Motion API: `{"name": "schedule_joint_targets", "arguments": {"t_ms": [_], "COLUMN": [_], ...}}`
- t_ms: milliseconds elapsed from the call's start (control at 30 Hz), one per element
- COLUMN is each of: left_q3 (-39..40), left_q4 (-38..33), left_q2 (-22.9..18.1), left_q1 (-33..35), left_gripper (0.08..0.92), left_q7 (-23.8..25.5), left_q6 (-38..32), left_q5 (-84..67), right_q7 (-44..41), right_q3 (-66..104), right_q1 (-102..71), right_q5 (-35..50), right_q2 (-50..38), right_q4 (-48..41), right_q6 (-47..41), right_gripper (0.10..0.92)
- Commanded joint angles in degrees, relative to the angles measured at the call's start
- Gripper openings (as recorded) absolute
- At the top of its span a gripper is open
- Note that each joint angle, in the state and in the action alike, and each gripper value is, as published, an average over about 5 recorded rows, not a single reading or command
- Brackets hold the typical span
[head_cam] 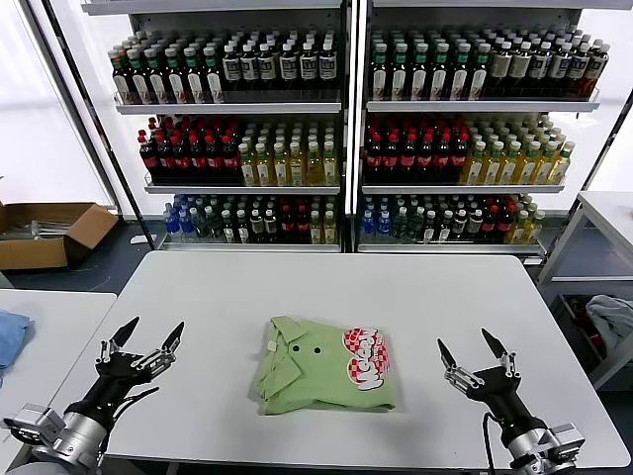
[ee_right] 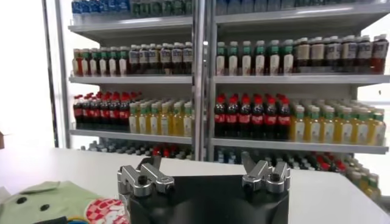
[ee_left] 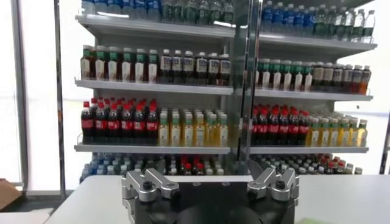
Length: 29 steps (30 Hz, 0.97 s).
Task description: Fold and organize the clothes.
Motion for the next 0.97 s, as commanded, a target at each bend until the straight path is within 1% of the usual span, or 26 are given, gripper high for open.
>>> {"name": "schedule_joint_targets", "arguments": {"t_ms": [33,200,533,967], "left_q3": [-3.79,-3.85,-5.11,-5.85], "left_q4": [1.04,1.28,2.18,2.48], "left_q2": [-0.28,-0.57,-1.41,-2.05], "left_q1": [0.07,-0.06,0.03,0.85], "left_gripper": [0.823,0.823,0.823,0.823], "left_q7": [4.7,5.43,7.07,7.56], "left_q6": [-0.05,-0.12,-1.11,-1.96], "left_q5": [-0.84,-0.76,-2.06,-2.02], "right_q7": [-0.56,-0.18,-0.84,-1.2], "right_q3": [4.83,7.23,11.12,12.18], "right_q1": [-1.47,-1.37,-1.87,-3.71], "right_q5": [0.86,4.67,4.58,4.56], "right_q2": [1.31,1.48,1.22,0.64], "right_q4": [-0.21,-0.06,-0.01,0.63], "right_q6": [-0.05,-1.16,-1.55,-1.86], "right_gripper": [0.823,0.823,0.823,0.823]}}
